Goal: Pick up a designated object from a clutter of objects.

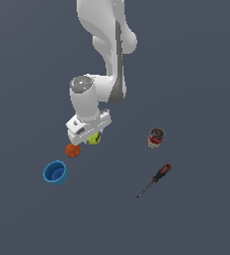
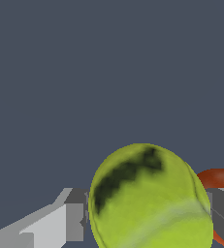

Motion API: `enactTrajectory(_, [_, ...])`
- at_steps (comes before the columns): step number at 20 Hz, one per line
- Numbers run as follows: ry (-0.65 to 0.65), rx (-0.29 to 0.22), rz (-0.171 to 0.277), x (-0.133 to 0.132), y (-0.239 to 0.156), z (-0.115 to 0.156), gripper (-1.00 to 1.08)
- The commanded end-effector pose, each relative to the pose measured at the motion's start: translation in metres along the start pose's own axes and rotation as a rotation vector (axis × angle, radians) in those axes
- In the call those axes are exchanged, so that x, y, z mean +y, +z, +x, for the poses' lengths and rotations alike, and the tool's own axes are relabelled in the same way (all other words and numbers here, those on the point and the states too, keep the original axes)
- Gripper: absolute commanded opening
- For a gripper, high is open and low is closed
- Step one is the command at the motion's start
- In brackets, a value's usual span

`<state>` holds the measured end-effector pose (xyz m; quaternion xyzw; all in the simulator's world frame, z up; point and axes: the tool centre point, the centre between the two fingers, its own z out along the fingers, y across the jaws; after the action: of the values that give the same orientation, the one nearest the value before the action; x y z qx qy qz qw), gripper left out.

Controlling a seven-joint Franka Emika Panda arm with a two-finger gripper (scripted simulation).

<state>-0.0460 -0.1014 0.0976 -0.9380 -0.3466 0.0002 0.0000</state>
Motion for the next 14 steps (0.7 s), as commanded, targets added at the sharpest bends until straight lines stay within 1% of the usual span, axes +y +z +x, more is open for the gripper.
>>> enactTrajectory(1, [0.0, 0.001, -0.002, -0.005, -0.02, 0.004, -1.0])
enactTrajectory(14, [0.0, -0.001, -0.003, -0.043, -0.148, 0.031, -1.0])
